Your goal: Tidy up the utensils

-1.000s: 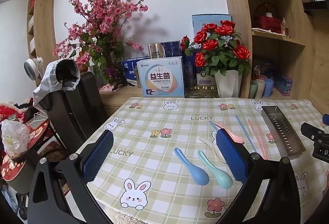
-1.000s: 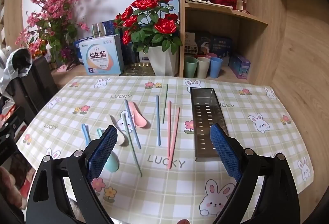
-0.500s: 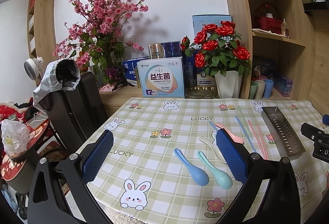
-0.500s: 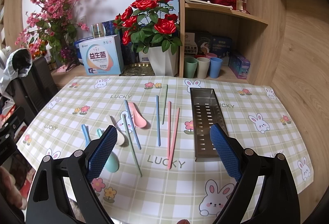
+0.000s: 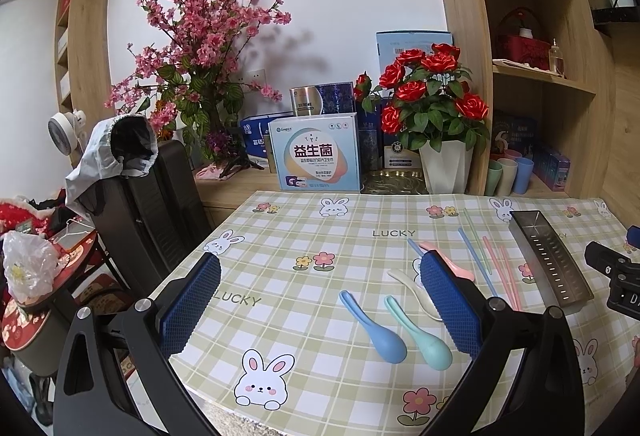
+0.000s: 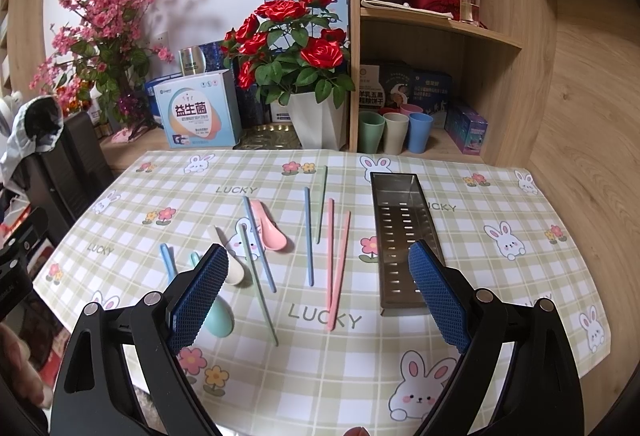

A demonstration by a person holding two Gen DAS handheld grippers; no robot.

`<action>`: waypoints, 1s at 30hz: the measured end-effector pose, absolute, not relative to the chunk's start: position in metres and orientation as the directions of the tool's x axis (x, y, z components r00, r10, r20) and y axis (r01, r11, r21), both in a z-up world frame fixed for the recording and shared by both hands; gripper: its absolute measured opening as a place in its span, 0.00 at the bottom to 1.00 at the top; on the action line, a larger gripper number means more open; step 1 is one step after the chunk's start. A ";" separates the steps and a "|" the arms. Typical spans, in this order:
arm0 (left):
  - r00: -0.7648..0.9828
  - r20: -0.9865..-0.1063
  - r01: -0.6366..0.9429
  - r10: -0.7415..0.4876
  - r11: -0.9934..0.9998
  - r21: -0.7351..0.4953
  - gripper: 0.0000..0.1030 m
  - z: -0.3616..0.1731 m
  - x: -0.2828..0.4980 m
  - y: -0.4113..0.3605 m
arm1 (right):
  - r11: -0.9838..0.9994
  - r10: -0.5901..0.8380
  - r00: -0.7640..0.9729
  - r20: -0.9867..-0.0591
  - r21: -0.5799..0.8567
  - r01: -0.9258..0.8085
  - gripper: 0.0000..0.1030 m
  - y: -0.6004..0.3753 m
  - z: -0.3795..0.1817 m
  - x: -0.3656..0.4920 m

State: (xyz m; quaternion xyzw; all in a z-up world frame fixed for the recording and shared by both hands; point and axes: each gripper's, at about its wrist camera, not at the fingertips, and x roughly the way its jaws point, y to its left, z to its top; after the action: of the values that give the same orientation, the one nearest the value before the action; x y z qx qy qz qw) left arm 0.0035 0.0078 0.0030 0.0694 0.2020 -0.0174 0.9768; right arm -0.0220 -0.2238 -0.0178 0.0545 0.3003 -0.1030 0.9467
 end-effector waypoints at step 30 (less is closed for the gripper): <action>0.907 -0.421 0.070 -0.018 0.992 0.109 0.95 0.003 0.006 0.006 | 0.972 -0.161 0.798 -0.581 0.047 0.231 0.86 -0.225 -0.017 -0.024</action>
State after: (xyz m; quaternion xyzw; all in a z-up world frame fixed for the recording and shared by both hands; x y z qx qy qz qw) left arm 0.0064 0.0055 0.0028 0.0607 0.2144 -0.0225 0.9746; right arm -0.0236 -0.2253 -0.0170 0.0580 0.3008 -0.1037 0.9463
